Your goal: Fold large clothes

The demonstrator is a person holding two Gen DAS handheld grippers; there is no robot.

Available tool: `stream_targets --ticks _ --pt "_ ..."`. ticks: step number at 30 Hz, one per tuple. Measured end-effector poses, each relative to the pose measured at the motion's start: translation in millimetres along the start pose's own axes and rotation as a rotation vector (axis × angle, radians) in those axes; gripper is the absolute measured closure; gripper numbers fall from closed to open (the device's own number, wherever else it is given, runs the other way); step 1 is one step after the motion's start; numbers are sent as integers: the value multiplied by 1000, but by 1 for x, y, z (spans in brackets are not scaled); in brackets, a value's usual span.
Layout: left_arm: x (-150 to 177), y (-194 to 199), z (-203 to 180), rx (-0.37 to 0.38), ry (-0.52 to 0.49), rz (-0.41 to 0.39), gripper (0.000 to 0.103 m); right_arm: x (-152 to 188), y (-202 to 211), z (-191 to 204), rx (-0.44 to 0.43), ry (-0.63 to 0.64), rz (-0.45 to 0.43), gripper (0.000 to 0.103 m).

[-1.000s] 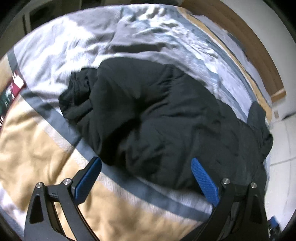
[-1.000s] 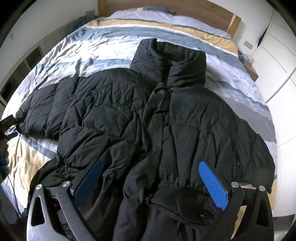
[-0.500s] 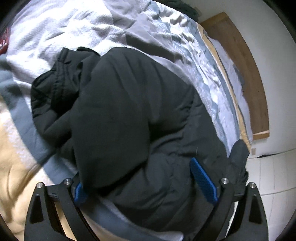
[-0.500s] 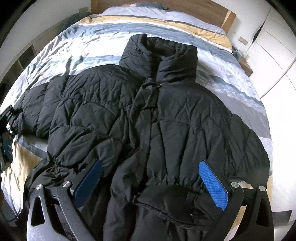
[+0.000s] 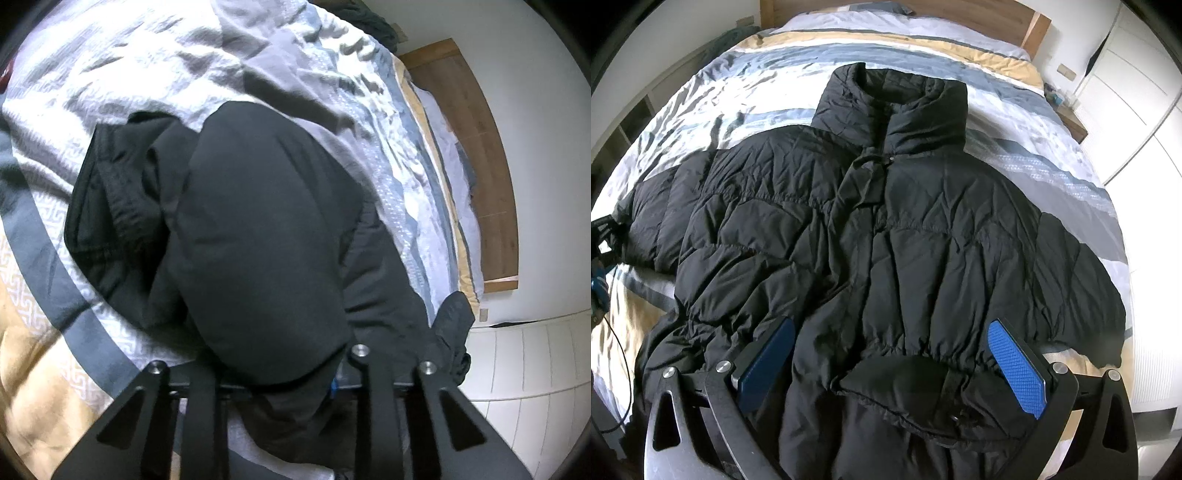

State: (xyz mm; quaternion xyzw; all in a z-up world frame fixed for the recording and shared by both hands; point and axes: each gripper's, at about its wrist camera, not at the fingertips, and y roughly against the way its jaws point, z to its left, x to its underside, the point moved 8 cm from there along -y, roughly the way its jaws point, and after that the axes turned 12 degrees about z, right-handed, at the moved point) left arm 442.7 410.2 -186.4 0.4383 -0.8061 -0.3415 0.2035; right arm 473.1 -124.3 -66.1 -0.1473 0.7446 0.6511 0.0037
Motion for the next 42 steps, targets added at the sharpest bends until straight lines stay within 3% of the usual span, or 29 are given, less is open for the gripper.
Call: stream_targets --ticks 11,23,31,42 --pt "9 11 -26 22 -62 -3 87 7 10 -10 5 -6 -12 1" --pt "43 27 -105 70 -250 -3 87 11 18 -36 3 -45 -31 1" --pt "88 16 -164 96 -389 47 87 15 20 -57 5 -76 -37 1" --pt "168 -7 -211 102 -532 145 87 30 23 -88 11 -127 -47 1"
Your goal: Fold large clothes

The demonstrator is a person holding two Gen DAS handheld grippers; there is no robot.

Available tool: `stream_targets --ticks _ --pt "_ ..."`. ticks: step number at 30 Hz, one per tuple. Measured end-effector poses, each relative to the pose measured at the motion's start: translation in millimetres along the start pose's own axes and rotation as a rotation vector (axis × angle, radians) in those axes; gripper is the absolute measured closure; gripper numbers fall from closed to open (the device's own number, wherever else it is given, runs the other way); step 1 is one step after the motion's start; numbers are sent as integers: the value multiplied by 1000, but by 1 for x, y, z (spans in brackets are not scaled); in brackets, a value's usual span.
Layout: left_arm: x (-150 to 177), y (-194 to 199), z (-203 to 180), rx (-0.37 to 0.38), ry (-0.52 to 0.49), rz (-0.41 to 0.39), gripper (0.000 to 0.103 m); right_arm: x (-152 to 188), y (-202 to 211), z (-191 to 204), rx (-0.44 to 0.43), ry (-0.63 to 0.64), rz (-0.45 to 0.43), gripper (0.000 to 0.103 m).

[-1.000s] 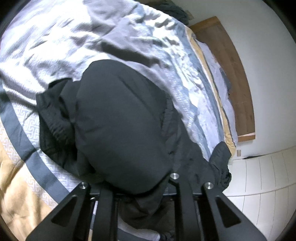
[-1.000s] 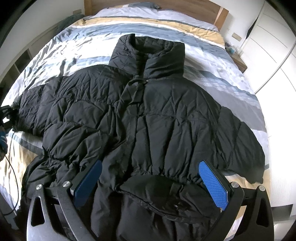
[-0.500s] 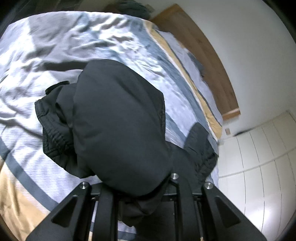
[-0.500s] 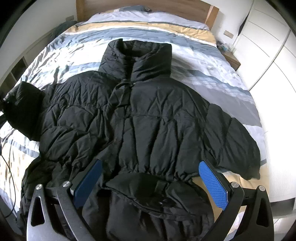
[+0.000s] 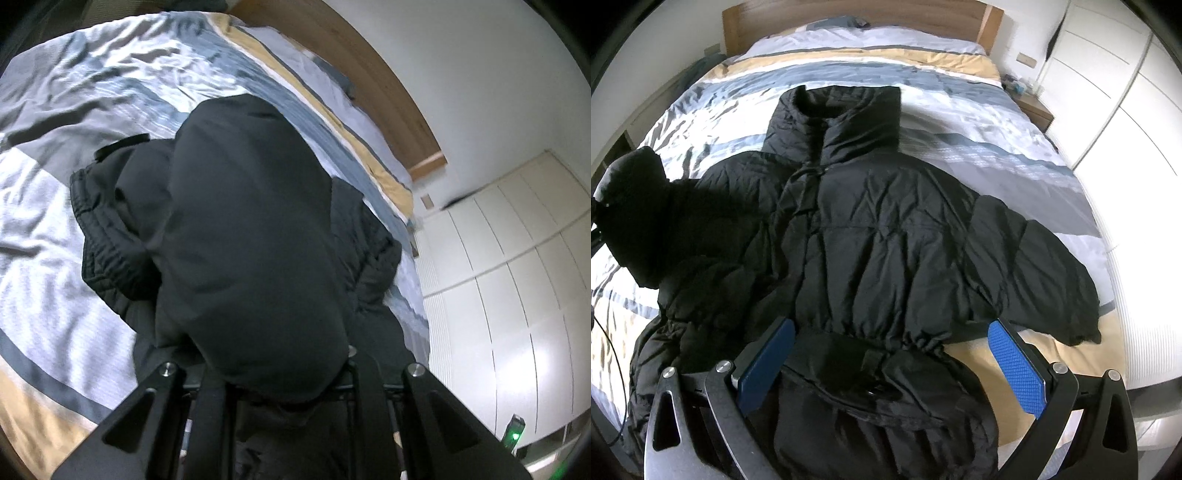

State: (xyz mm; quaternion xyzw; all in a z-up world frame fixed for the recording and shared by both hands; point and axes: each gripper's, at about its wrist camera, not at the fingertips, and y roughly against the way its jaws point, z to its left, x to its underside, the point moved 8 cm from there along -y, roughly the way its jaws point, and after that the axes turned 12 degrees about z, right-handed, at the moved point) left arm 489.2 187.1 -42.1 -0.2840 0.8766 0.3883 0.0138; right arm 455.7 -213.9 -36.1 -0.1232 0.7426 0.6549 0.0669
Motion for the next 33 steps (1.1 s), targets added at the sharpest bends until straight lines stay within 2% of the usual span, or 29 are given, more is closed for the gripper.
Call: stream_targets --ticks 4,10,19,29,33 --pt "10 -12 -25 0 -45 31 87 7 1 -15 1 -27 -2 1" --pt "42 -40 -75 -32 -172 102 88 18 0 -39 4 -65 -1 1" --pt "113 -95 -111 -216 -359 220 87 36 -2 -68 15 -115 6 1" --pt "161 -139 -129 -359 -495 277 86 55 -5 -85 12 -150 18 1" --pt "184 -144 -132 -372 -537 303 83 56 -3 -89 14 -152 12 1"
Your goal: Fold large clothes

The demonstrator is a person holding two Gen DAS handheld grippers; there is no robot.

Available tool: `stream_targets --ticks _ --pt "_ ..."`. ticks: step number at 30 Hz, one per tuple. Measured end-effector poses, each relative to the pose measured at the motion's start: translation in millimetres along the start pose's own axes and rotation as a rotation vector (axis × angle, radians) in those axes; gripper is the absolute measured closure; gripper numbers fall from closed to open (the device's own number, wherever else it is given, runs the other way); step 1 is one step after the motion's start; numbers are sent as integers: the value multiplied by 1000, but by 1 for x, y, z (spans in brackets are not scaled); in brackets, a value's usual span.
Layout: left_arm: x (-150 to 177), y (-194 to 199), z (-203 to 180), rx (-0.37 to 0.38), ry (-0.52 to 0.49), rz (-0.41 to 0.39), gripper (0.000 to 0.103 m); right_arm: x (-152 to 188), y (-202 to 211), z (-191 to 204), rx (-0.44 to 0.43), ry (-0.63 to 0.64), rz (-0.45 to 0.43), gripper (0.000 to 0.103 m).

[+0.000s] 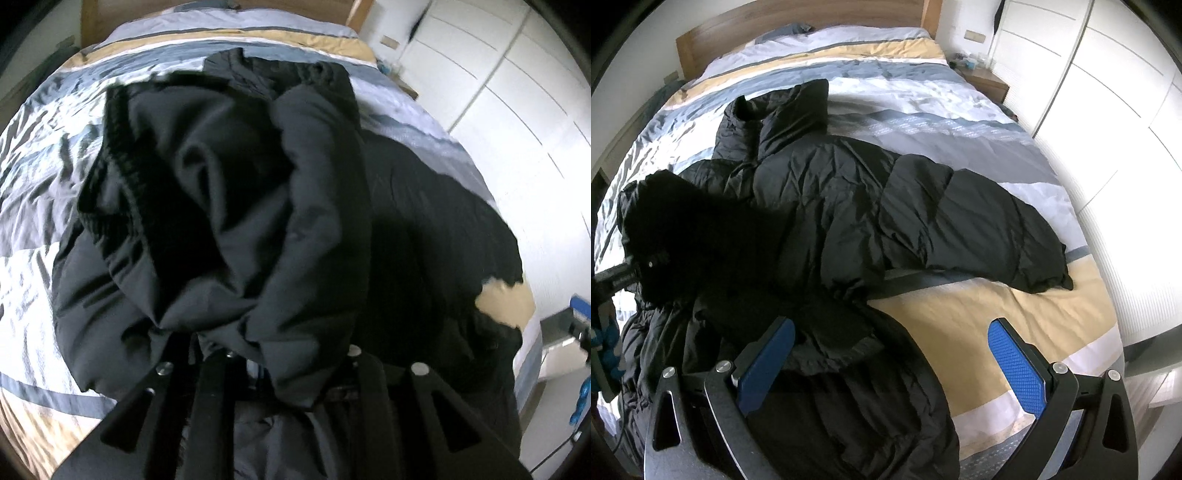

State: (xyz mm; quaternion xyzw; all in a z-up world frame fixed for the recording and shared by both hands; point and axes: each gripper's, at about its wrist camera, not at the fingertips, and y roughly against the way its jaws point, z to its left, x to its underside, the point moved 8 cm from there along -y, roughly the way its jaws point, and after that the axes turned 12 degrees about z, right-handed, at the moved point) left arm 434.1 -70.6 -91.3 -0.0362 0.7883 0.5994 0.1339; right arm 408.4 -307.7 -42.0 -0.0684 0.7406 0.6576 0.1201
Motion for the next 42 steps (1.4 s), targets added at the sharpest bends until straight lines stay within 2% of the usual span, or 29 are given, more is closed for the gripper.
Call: stream_targets --ticks 3,6,10,14,17,19,25,30,33,38,42 --pt "2 -4 -4 27 -31 17 70 -1 -1 2 -6 2 -3 1" --pt "20 -2 -23 40 -86 31 65 -3 -1 11 -12 28 -7 1" --pt "40 2 -44 105 -133 57 64 -10 3 27 -25 67 -23 1" --pt "57 12 -48 137 -159 71 64 -21 10 48 -45 112 -48 1" --pt "60 27 -32 125 -142 53 64 -30 15 68 -69 152 -65 0" --pt "57 39 -10 90 -111 25 64 -37 16 86 -88 183 -75 1" --pt "29 56 62 -2 -20 -13 64 -47 9 145 -141 274 -79 1" --pt "7 60 111 -44 33 -46 64 -54 -2 199 -180 337 -68 1" --pt "-6 55 128 -42 52 -59 64 -62 -8 226 -170 356 -70 1" --pt "-20 38 143 13 59 -49 64 -69 -20 258 -127 383 -53 1" --pt "-20 17 147 -2 44 -33 64 -68 -41 278 -106 412 -46 1"
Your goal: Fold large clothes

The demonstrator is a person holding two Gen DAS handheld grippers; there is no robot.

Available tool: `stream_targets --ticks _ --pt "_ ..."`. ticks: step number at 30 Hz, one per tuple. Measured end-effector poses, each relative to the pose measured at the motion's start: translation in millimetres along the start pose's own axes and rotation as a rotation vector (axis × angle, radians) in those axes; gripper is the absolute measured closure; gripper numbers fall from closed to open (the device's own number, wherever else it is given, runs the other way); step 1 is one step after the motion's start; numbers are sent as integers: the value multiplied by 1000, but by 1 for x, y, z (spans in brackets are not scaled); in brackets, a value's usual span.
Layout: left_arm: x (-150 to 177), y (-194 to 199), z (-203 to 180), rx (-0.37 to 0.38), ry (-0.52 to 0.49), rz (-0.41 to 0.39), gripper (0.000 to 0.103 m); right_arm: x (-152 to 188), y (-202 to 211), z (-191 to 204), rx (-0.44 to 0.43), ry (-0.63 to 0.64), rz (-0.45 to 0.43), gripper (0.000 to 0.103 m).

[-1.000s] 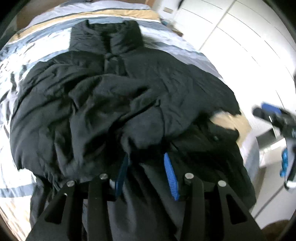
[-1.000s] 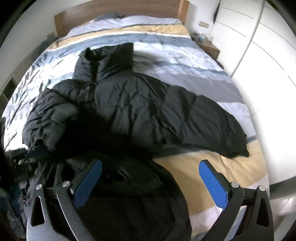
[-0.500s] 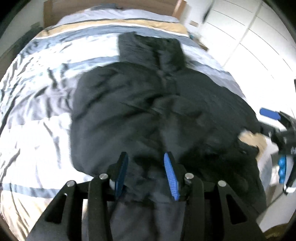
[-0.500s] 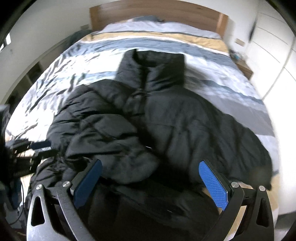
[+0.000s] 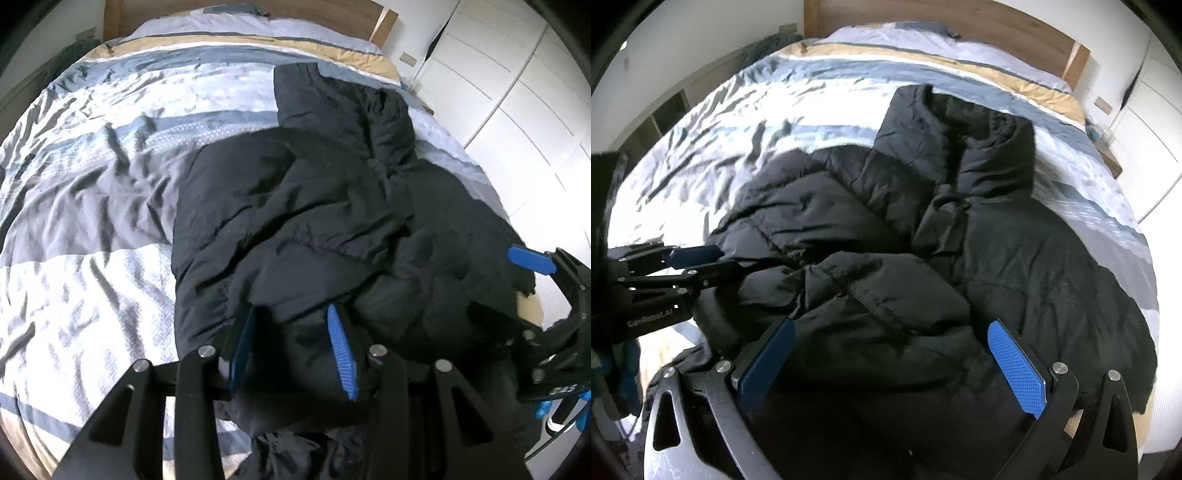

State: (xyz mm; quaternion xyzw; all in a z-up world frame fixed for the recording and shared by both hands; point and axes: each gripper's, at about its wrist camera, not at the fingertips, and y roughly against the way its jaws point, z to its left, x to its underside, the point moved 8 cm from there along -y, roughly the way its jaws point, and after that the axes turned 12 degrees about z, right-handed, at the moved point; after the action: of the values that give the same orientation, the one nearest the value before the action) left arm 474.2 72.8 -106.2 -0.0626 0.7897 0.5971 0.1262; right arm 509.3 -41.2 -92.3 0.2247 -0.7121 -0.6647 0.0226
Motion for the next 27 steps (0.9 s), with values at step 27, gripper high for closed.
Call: stream_targets --ticks 27 --pt "32 -16 -6 -126 123 54 53 37 -43 -43 -72 70 114 1"
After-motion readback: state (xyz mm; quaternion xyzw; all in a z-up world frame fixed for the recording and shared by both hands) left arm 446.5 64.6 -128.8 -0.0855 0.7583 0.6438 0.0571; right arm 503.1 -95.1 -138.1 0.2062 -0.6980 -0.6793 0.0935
